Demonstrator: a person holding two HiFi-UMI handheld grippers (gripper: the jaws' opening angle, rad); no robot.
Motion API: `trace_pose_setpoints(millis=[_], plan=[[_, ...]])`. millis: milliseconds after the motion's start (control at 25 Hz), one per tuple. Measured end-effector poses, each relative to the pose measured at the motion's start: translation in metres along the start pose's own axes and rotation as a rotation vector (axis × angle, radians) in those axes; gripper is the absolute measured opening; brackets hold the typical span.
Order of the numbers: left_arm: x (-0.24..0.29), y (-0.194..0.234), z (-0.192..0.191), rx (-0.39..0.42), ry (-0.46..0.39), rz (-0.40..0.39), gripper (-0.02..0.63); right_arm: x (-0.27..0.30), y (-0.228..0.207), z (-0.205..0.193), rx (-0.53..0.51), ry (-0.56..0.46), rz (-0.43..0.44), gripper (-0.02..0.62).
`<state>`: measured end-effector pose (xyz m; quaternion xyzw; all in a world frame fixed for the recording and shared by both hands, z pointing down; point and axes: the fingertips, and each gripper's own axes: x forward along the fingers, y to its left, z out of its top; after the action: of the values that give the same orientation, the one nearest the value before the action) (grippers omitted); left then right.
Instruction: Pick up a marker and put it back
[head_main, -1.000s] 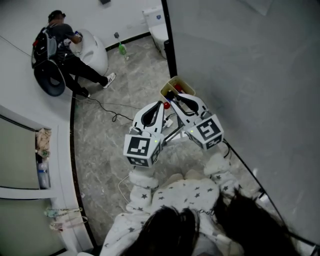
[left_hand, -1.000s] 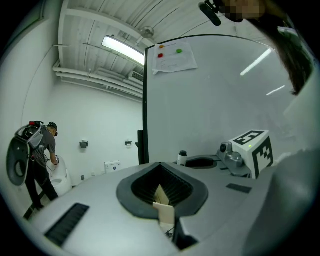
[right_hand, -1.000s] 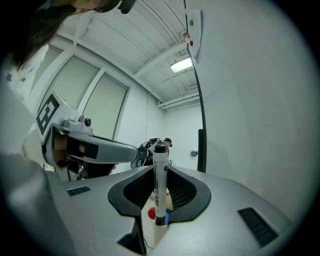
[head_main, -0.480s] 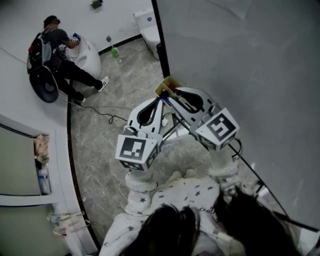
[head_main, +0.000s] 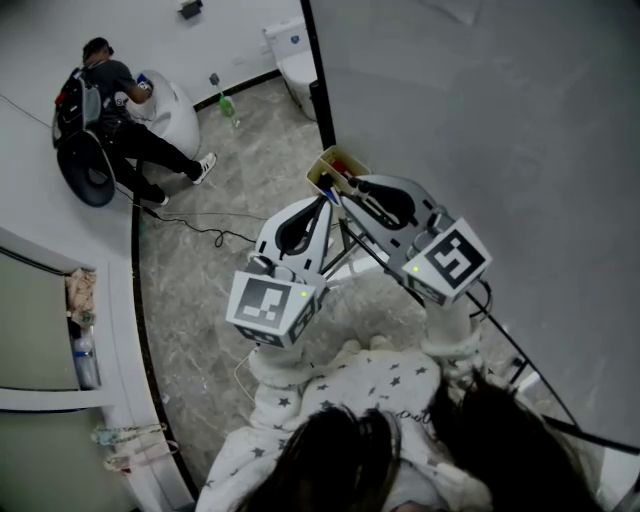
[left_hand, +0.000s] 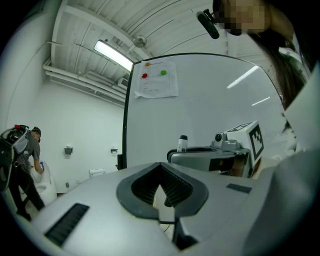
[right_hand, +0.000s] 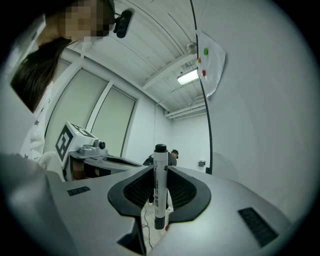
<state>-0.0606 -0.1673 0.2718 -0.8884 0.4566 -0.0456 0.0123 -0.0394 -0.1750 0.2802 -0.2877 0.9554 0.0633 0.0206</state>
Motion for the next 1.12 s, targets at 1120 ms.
trace_pose_setpoints(millis=[1120], plan=[[0.002,0.006,-0.022,-0.027,-0.076,0.007,0.002,0.002,-0.005,-0.003,0.004,-0.033,-0.007,0.083]])
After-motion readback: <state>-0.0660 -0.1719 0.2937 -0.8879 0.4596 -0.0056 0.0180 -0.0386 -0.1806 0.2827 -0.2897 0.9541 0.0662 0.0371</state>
